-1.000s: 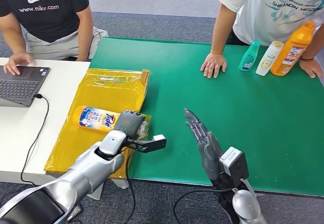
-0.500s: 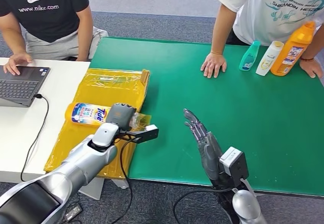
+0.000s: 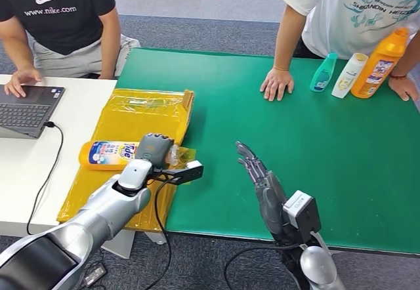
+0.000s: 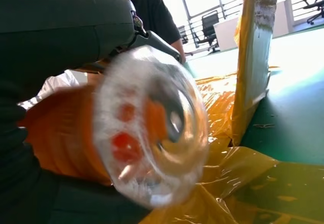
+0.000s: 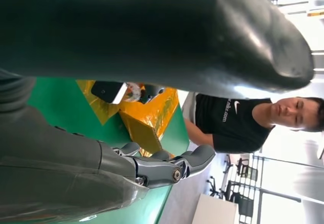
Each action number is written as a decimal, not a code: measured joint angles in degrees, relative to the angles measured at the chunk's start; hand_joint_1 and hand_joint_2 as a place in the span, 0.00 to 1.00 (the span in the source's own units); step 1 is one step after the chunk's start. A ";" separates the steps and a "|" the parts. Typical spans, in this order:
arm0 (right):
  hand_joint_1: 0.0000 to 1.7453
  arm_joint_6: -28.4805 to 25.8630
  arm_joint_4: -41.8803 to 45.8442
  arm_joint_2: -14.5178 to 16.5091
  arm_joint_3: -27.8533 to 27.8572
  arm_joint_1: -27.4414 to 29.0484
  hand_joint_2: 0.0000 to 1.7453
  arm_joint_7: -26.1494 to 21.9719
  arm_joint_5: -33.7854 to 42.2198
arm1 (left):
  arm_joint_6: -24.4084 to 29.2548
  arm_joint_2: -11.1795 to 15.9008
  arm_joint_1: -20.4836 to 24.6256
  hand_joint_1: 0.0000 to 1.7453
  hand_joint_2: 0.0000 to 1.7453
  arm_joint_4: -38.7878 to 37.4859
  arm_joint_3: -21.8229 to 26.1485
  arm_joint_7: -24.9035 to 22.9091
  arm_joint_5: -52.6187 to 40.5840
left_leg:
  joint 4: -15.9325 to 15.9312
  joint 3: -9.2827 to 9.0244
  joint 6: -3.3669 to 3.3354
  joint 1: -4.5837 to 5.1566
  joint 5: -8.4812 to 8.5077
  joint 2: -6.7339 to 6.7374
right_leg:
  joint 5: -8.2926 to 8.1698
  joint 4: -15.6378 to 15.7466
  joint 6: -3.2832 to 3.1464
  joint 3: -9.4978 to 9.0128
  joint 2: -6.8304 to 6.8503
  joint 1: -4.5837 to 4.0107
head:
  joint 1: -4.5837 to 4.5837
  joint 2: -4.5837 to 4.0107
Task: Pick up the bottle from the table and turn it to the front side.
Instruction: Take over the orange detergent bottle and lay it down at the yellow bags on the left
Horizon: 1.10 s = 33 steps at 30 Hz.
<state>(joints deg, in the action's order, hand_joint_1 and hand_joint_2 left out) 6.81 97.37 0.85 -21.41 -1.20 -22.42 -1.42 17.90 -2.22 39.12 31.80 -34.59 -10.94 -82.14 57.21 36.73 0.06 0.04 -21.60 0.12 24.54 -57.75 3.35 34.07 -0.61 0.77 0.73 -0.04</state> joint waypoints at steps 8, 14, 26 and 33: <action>0.00 0.22 -0.09 0.00 -0.04 0.00 0.00 0.04 0.00 | 2.39 -0.04 -0.03 0.00 0.50 0.05 0.05 0.21 -0.22 | 0.00 -0.01 0.00 0.00 0.00 0.00 | 0.00 0.00 0.00 -0.01 0.00 0.00 | -0.01 0.00; 0.00 0.39 -0.27 0.00 -0.05 -0.01 0.00 0.04 0.03 | 4.99 -0.04 -0.23 0.00 0.00 0.81 0.10 1.36 -0.31 | 0.00 -0.01 0.00 0.00 0.01 0.00 | -0.01 0.00 -0.01 -0.02 0.00 0.00 | -0.01 0.00; 0.00 -0.51 -0.39 -0.09 -0.39 0.05 0.00 -0.12 0.39 | 7.95 0.44 -2.04 0.00 0.00 9.02 0.66 4.47 3.13 | 0.00 -0.01 0.01 0.00 0.01 -0.01 | -0.02 0.00 -0.01 -0.02 0.00 0.00 | 0.00 0.00; 0.00 -1.87 -0.38 -0.38 -0.40 0.51 0.00 -0.41 0.36 | 10.56 2.30 -6.12 0.00 0.00 19.55 1.82 6.35 6.32 | 0.00 -0.01 0.01 0.00 0.00 0.00 | -0.01 0.00 -0.02 -0.02 0.00 -0.01 | -0.01 0.00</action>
<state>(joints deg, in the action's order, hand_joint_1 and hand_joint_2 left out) 4.94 96.98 0.48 -21.81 -0.69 -22.83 -1.07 28.45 0.08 33.00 51.35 -32.77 -4.59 -75.82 57.21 36.72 0.07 0.04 -21.59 0.12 24.53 -57.75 3.34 34.05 -0.61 0.76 0.72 -0.04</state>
